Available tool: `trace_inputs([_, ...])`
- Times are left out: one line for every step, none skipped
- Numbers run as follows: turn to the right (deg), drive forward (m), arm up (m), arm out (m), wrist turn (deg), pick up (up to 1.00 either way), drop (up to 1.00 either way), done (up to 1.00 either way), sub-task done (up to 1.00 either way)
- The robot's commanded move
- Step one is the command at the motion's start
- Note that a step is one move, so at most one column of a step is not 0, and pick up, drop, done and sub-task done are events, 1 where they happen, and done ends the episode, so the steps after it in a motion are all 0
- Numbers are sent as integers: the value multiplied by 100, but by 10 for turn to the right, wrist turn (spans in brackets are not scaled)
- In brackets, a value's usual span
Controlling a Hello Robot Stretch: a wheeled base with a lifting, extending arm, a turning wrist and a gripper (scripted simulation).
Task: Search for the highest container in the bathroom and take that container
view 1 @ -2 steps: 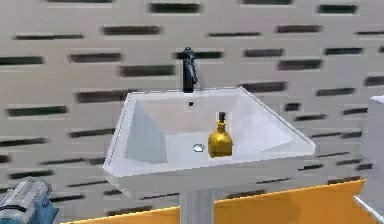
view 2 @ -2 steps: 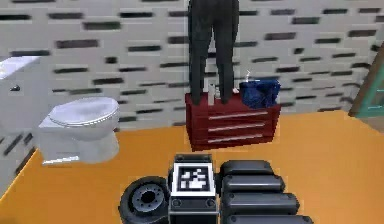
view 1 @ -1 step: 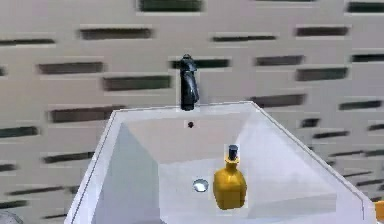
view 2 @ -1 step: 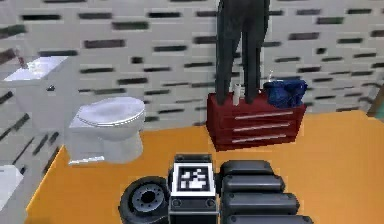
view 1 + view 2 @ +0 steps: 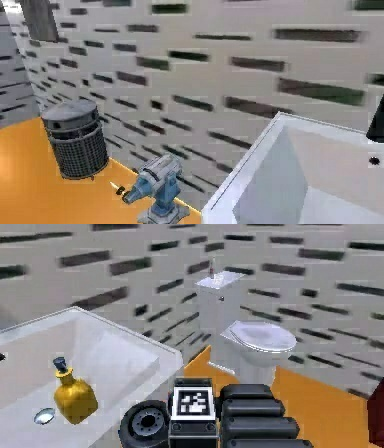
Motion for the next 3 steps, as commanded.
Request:
trace_inputs([-270, 0, 0, 0, 0, 0, 0, 0, 0])
trace_inputs([0, 0, 0, 22, 0, 0, 0, 0, 0])
trace_inputs([0, 0, 0, 0, 450, 0, 0, 0, 0])
